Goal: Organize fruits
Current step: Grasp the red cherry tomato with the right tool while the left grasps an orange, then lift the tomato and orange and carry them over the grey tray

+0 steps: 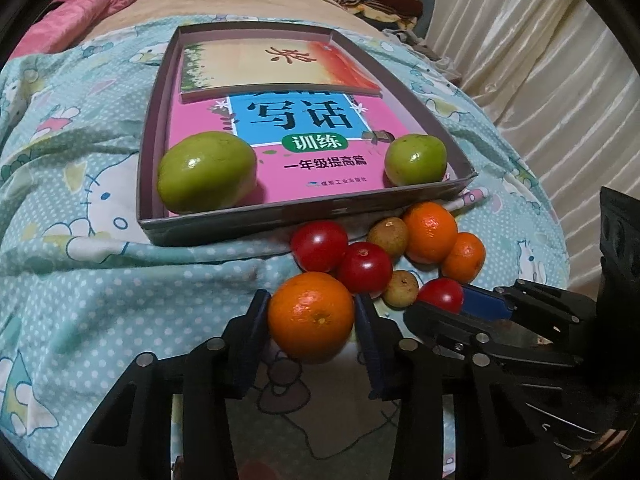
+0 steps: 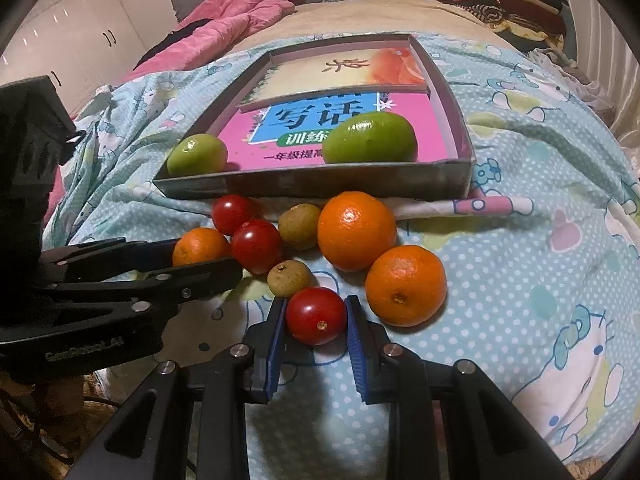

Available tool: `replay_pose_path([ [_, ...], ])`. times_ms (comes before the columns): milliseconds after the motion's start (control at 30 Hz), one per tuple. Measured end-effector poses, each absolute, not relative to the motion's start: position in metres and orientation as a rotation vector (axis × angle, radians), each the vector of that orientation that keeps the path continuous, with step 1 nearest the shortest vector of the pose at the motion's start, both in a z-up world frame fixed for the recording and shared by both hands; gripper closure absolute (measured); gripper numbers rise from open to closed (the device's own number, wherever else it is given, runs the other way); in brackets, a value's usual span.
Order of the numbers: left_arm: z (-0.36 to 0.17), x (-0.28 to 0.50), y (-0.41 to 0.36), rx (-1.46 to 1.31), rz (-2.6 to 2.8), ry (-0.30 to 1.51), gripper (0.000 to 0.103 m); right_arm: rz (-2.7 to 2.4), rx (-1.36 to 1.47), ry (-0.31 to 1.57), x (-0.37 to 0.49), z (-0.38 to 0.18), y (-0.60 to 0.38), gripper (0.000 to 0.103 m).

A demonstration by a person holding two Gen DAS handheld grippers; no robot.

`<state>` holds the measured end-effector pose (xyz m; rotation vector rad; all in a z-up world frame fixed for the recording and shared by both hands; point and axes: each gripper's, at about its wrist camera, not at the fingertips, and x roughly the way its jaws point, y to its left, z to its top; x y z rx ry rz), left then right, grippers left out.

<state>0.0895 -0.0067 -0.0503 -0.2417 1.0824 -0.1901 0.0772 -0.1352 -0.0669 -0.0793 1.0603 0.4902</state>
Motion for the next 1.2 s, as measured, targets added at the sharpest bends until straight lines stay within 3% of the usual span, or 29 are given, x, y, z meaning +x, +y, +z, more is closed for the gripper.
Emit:
replay_pose_path([
  [1200, -0.001, 0.060, 0.021, -0.306, -0.165, 0.889, 0.062, 0.537, -0.073, 0.820, 0.070, -0.019, -0.144, 0.074],
])
